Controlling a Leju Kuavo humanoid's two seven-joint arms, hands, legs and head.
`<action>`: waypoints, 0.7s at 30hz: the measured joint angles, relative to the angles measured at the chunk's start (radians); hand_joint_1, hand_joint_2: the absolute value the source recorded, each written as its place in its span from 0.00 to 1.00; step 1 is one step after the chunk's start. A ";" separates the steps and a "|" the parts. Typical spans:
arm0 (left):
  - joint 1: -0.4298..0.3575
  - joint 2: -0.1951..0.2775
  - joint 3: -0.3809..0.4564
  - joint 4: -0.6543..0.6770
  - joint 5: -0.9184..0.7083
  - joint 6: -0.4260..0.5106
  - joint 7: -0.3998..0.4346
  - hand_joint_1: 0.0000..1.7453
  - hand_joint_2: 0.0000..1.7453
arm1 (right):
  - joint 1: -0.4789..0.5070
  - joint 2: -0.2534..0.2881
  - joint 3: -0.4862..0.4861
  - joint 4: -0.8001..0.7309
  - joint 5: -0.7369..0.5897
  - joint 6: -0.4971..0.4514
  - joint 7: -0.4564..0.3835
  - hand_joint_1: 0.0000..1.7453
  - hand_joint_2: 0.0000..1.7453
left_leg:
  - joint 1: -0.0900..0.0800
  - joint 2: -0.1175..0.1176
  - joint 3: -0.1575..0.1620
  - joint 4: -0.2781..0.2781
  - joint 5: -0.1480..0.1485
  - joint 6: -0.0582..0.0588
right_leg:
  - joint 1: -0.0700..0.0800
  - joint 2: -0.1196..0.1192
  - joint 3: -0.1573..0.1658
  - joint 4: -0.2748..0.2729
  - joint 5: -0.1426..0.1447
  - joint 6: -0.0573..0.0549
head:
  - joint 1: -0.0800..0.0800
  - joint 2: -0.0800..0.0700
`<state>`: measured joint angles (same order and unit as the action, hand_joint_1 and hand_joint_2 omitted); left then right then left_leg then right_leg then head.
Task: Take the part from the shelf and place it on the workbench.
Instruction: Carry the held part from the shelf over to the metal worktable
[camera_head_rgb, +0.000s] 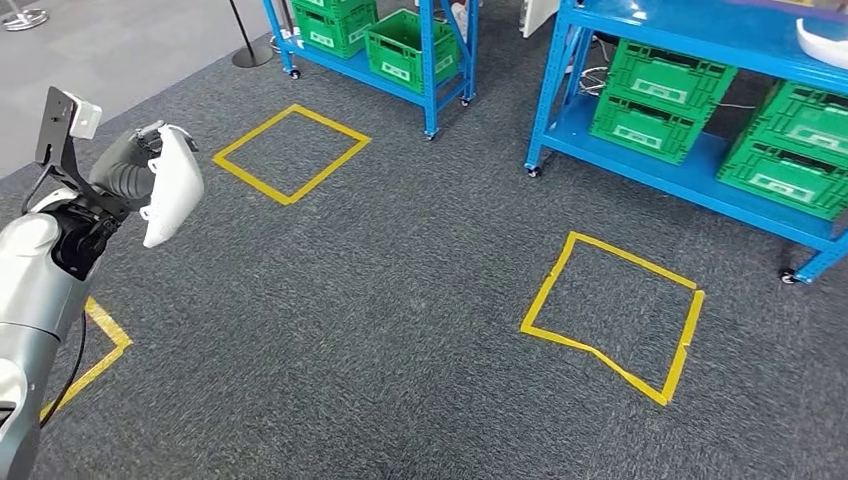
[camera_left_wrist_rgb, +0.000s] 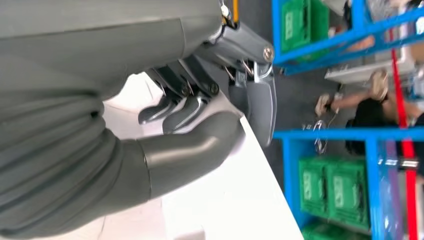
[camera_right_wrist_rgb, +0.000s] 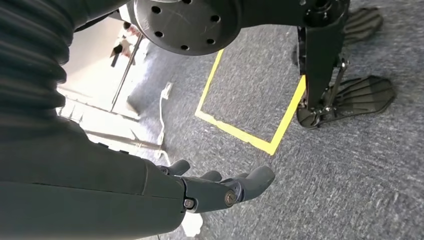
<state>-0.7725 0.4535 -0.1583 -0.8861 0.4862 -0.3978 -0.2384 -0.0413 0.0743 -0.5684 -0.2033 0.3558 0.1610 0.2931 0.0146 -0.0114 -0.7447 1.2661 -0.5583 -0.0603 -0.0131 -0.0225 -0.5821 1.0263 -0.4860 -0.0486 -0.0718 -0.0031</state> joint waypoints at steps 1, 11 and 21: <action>0.010 0.000 0.000 -0.005 -0.001 0.000 0.000 1.00 1.00 | 0.001 -0.001 0.000 0.000 -0.002 0.000 0.000 0.00 1.00 | 0.002 0.005 -0.009 0.025 -0.003 -0.002 | 0.000 -0.014 0.000 0.000 -0.001 0.000 | 0.000 0.000; 0.034 -0.002 0.011 -0.046 -0.013 0.009 0.004 1.00 1.00 | -0.004 -0.004 0.000 0.000 -0.006 0.000 0.001 0.00 1.00 | -0.005 0.037 0.140 -0.249 0.110 0.044 | 0.008 -0.085 0.008 0.024 -0.034 0.045 | 0.005 0.000; 0.081 0.012 0.036 -0.077 -0.004 0.000 0.001 1.00 1.00 | 0.005 -0.004 0.000 0.000 0.004 -0.001 -0.003 0.00 1.00 | -0.005 -0.091 0.126 -0.236 0.115 0.049 | 0.000 0.085 -0.013 0.059 -0.027 0.038 | 0.010 0.000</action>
<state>-0.6916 0.4654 -0.1226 -0.9632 0.4825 -0.3982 -0.2378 -0.0360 0.0706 -0.5684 -0.2033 0.3596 0.1603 0.2904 0.0098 -0.1019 -0.6185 1.0301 -0.4438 -0.0116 -0.0129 0.0620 -0.5949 1.0854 -0.5135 -0.0101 -0.0618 -0.0031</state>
